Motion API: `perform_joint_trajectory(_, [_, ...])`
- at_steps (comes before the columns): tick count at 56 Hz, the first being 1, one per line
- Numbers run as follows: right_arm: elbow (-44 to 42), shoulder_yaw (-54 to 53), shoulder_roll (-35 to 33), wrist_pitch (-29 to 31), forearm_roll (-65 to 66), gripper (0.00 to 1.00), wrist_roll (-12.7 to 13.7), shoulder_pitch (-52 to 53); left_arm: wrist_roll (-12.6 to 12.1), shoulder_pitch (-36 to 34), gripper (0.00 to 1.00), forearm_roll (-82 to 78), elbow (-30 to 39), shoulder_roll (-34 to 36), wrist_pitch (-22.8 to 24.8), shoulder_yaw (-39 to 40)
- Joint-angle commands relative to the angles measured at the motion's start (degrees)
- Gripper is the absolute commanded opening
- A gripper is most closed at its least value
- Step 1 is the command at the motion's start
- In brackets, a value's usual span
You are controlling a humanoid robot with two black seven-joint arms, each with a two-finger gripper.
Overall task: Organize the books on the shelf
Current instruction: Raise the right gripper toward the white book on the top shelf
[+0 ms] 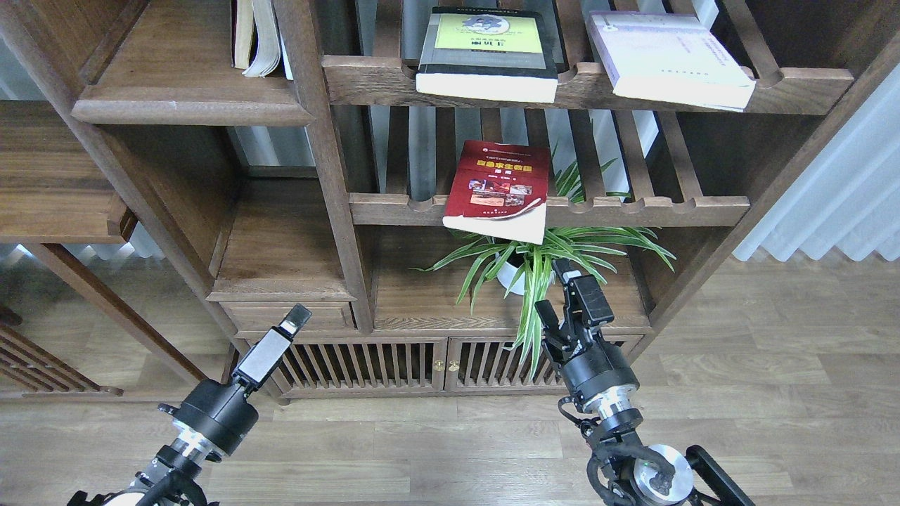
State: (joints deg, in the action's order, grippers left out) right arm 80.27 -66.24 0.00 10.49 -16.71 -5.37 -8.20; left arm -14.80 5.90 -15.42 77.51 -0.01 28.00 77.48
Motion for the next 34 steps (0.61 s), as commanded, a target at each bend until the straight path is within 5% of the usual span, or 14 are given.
perform_joint_trajectory(1, [-0.64,0.77,0.0,-0.03,0.01,0.99,0.0,0.55,-0.92,-0.19,1.0,0.75,-0.86,0.01,0.0,-0.13])
perform_joint_trajectory(10, [-2.13,0.5,0.0,-0.03,-0.17,0.99,0.0,1.07,-10.59,-0.63,1.0,0.83,-2.71,0.01,0.0,0.92])
perform_joint_trajectory(24, [-7.06,-0.02,0.0,0.58,0.1,0.99,-0.52,5.3,-10.95,-0.54,1.0,0.92,-2.8,0.01,0.0,2.06])
perform_joint_trajectory(34, [-8.2,0.85,0.0,8.14,0.36,0.99,-0.26,5.47,-11.04,-0.54,1.0,0.92,-2.8,0.01,0.0,2.15])
